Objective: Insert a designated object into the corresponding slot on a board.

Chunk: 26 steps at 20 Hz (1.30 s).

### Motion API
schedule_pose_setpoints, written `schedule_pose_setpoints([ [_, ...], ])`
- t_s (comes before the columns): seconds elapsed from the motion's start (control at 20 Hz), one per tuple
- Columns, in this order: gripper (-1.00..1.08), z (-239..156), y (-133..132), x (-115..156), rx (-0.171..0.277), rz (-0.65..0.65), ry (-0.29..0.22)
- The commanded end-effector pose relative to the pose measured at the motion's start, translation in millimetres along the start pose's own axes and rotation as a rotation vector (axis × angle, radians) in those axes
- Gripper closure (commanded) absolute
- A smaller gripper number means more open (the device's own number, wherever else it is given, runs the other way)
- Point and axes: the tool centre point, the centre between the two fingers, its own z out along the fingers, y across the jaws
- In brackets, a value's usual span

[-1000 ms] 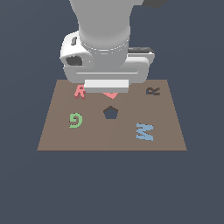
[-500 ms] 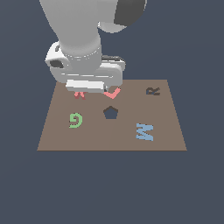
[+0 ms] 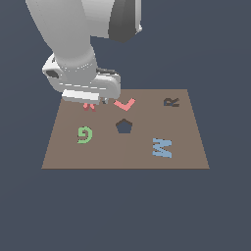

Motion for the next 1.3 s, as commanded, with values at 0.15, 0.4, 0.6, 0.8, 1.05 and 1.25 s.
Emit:
schedule_pose_setpoints([
  [0.15, -0.92, 6, 7, -2, 0.001, 0.009, 0.006],
  [0.4, -0.92, 11, 7, -2, 0.001, 0.009, 0.005],
  [0.6, -0.92, 23, 7, -2, 0.002, 0.009, 0.006],
  [0.8, 1.08, 26, 7, -2, 0.002, 0.009, 0.006],
  [1.05, 1.08, 26, 7, -2, 0.002, 0.009, 0.006],
  [1.25, 1.08, 26, 7, -2, 0.002, 0.009, 0.006],
])
